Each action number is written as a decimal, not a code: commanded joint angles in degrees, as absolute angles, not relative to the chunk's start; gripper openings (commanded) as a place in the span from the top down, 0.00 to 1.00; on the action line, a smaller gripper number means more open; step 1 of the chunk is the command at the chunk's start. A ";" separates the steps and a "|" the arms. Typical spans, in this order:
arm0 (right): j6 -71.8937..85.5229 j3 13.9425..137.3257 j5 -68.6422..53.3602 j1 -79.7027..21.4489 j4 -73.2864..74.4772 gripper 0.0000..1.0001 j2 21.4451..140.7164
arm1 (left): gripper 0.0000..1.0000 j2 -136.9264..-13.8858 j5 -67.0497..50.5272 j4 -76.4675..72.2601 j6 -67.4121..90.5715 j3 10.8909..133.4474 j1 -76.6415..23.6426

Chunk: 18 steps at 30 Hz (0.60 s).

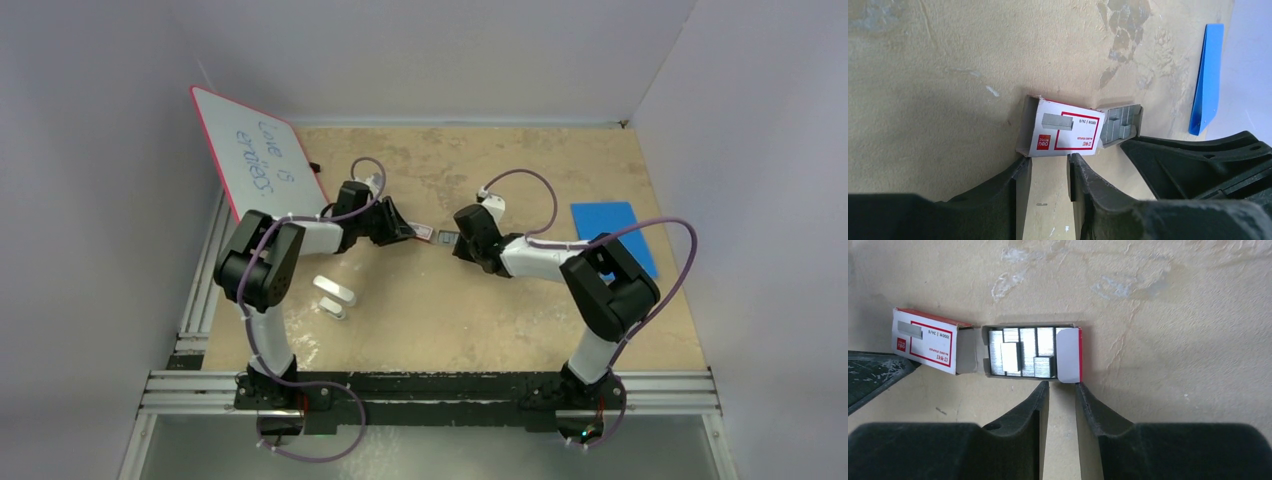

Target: Load the staples into the stapler

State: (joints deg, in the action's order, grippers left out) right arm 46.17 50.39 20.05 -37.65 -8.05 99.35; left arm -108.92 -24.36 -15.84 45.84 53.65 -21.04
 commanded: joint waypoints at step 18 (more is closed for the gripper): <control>35.56 52.91 14.96 -35.86 -9.87 0.66 96.70 | 0.62 -111.98 -28.62 -16.96 34.13 60.91 -18.75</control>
State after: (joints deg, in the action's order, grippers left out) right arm 37.65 52.40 17.89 -36.18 -8.60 99.37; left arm -110.21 -22.33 -15.35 38.15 57.34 -20.38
